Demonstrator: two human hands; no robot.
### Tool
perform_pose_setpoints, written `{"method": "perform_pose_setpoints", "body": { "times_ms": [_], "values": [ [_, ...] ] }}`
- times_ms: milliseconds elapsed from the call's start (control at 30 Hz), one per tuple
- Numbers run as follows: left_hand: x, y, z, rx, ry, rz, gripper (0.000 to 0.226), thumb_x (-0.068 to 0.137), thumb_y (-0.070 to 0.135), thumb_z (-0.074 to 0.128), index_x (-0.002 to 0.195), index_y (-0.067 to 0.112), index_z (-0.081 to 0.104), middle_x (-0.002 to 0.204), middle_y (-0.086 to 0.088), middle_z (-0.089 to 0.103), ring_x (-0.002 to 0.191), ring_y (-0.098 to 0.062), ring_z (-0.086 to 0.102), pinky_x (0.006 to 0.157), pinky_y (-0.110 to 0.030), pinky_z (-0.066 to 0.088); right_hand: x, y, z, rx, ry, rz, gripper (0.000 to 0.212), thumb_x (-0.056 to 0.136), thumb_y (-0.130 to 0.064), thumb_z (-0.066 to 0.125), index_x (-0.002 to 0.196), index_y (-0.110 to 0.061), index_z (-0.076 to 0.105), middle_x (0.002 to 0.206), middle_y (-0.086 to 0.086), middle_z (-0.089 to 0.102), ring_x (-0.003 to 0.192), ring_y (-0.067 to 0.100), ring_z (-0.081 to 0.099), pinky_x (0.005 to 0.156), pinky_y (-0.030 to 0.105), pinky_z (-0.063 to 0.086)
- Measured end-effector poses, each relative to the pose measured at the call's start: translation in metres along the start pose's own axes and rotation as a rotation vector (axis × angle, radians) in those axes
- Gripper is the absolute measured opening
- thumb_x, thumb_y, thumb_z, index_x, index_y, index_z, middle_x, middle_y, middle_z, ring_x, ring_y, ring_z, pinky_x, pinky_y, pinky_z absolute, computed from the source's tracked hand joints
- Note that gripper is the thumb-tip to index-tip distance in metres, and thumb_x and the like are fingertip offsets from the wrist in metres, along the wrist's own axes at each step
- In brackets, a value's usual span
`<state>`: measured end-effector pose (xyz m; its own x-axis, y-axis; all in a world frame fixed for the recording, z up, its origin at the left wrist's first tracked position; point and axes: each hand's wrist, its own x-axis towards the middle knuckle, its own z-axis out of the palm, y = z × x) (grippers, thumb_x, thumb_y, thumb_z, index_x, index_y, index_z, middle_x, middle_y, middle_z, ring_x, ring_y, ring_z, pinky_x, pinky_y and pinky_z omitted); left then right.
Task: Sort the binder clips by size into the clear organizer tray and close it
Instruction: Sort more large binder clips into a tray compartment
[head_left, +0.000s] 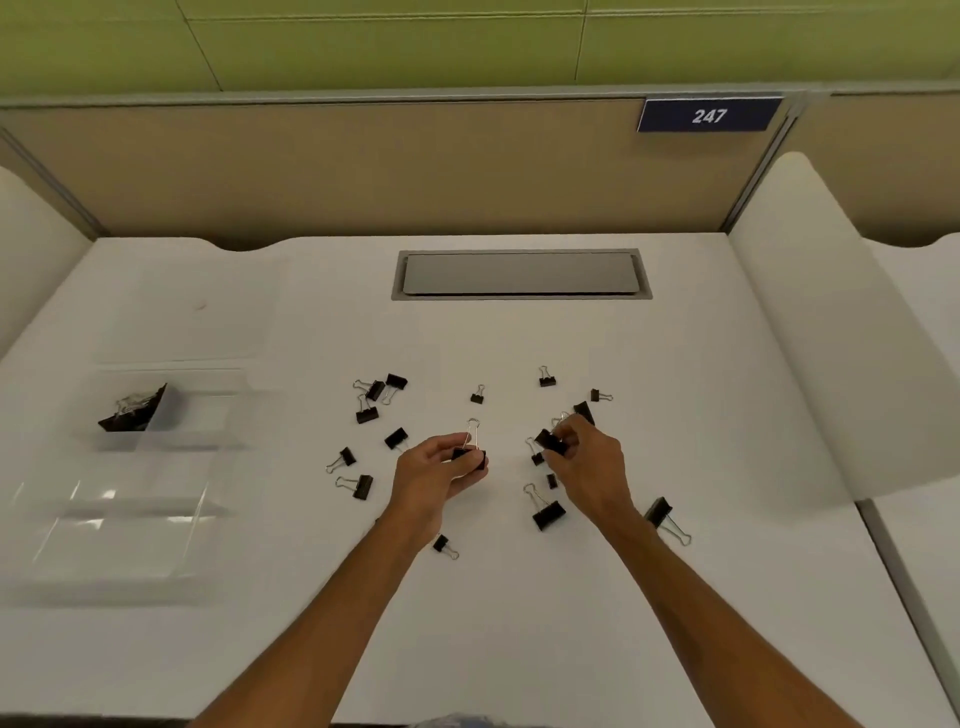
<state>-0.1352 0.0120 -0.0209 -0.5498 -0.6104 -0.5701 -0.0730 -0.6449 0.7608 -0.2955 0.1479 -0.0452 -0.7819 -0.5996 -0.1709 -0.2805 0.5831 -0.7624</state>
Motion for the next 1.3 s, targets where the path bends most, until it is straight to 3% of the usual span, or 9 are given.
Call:
{"method": "perform_pose_setpoints", "body": {
  "times_ms": [100,267,333,467,667,867,1000,1100,1300],
  "values": [
    [-0.005,0.006,-0.012,-0.028,0.053,0.027,0.024,0.081,-0.008,0.071,0.104,-0.003,0.065,0.102,-0.025,0.068,0.090,-0.032,0.072,0.085,-0.040,0.059,-0.005,-0.027,0.011,0.125,-0.054,-0.033,0.032,0.082,-0.012,0.078,0.104,-0.022,0.056,0.085,-0.001,0.068,0.065,0.008,0.064,0.062,0.025,0.056],
    [-0.018,0.026,-0.046,-0.052,0.203,0.100,0.021,0.085,0.002,0.071,0.103,-0.005,0.062,0.098,-0.027,0.071,0.087,-0.036,0.073,0.079,-0.040,0.061,-0.015,-0.071,0.042,0.241,-0.133,-0.128,0.057,0.077,-0.013,0.082,0.123,-0.030,0.051,0.088,-0.003,0.068,0.064,0.000,0.063,0.059,0.007,0.047],
    [-0.022,0.036,-0.065,-0.066,0.229,0.118,0.022,0.085,0.001,0.071,0.103,-0.007,0.062,0.098,-0.028,0.071,0.087,-0.035,0.073,0.080,-0.041,0.060,-0.017,-0.087,0.058,0.255,-0.157,-0.145,0.056,0.078,-0.013,0.082,0.123,-0.030,0.054,0.089,-0.003,0.069,0.067,0.003,0.066,0.061,0.006,0.048],
    [-0.023,0.059,-0.111,-0.099,0.295,0.152,0.021,0.083,0.001,0.073,0.100,-0.008,0.063,0.096,-0.027,0.071,0.085,-0.036,0.074,0.077,-0.039,0.061,-0.019,-0.118,0.096,0.292,-0.212,-0.183,0.040,0.080,-0.016,0.080,0.115,-0.027,0.065,0.086,0.004,0.072,0.069,0.017,0.070,0.060,0.019,0.056],
    [-0.015,0.105,-0.201,-0.054,0.384,0.251,0.017,0.082,-0.001,0.074,0.095,-0.005,0.064,0.092,-0.021,0.073,0.086,-0.029,0.074,0.076,-0.033,0.061,-0.020,-0.180,0.168,0.311,-0.267,-0.254,0.026,0.085,-0.006,0.073,0.110,-0.014,0.072,0.086,0.001,0.076,0.067,0.008,0.071,0.069,0.023,0.057],
    [0.014,0.151,-0.293,0.018,0.415,0.226,0.008,0.086,-0.008,0.065,0.091,-0.002,0.067,0.100,-0.021,0.070,0.092,-0.031,0.072,0.083,-0.040,0.060,-0.013,-0.242,0.247,0.317,-0.254,-0.257,0.027,0.087,-0.001,0.068,0.112,-0.013,0.069,0.086,0.003,0.074,0.068,0.012,0.072,0.062,0.019,0.055],
    [0.036,0.176,-0.332,0.148,0.377,0.185,0.009,0.088,-0.004,0.063,0.093,0.000,0.069,0.104,-0.020,0.069,0.096,-0.030,0.071,0.084,-0.040,0.060,-0.003,-0.275,0.289,0.230,-0.230,-0.220,0.024,0.083,0.001,0.067,0.103,-0.012,0.068,0.085,0.003,0.074,0.068,0.010,0.071,0.063,0.020,0.055],
    [0.051,0.190,-0.345,0.299,0.405,0.226,0.006,0.086,0.009,0.070,0.086,0.013,0.074,0.094,-0.008,0.073,0.093,-0.024,0.071,0.081,-0.036,0.060,0.003,-0.291,0.312,0.118,-0.211,-0.267,0.020,0.082,-0.007,0.072,0.099,-0.016,0.071,0.090,-0.003,0.074,0.073,0.011,0.069,0.071,0.028,0.056],
    [0.084,0.207,-0.348,0.696,0.325,0.295,0.009,0.081,0.013,0.074,0.089,0.014,0.077,0.086,0.002,0.075,0.085,-0.013,0.069,0.081,-0.027,0.055,0.016,-0.305,0.339,-0.239,-0.180,-0.316,0.018,0.089,-0.024,0.069,0.107,-0.022,0.071,0.103,0.001,0.058,0.094,0.018,0.056,0.071,0.028,0.040]
  ]
}}
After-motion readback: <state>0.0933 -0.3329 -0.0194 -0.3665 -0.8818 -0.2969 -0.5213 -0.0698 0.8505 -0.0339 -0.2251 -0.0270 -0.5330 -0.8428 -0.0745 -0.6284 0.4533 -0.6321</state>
